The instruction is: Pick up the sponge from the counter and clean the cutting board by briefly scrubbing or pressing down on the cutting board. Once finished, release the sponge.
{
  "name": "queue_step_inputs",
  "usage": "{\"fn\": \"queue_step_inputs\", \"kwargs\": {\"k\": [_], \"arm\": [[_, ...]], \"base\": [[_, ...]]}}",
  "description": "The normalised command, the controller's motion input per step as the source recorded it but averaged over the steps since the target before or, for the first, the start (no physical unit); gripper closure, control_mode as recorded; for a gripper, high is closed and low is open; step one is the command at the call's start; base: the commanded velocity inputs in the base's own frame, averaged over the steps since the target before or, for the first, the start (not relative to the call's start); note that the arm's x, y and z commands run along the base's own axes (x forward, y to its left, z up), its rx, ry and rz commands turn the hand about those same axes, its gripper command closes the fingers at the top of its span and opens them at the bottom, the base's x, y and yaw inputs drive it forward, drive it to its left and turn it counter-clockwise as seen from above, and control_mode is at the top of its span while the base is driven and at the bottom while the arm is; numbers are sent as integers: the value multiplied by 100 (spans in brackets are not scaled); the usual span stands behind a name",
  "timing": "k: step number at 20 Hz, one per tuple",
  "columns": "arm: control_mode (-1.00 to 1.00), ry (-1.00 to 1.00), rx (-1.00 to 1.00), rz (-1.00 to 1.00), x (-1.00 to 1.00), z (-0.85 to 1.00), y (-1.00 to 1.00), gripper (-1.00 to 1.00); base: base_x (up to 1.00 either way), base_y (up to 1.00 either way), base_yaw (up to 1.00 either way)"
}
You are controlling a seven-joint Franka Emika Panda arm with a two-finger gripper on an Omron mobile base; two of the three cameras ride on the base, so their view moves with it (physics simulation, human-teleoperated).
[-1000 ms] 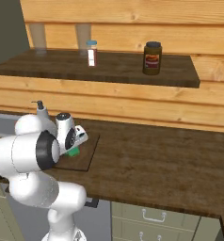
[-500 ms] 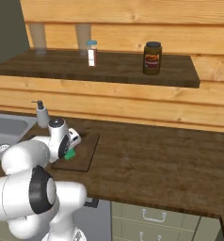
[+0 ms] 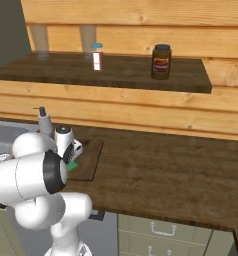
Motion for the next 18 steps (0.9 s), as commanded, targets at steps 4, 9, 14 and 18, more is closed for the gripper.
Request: {"fn": "queue_step_inputs", "kwargs": {"k": [4, 9, 14, 18], "arm": [[-100, 14, 0, 12, 8, -33, 29, 100], [-100, 1, 1, 5, 0, -3, 7, 100], [-100, 0, 0, 6, -1, 0, 12, 100], [-100, 0, 0, 6, 0, -8, 22, 100]], "base": [[0, 0, 0], [0, 0, 0], [0, 0, 0], [0, 0, 0]]}}
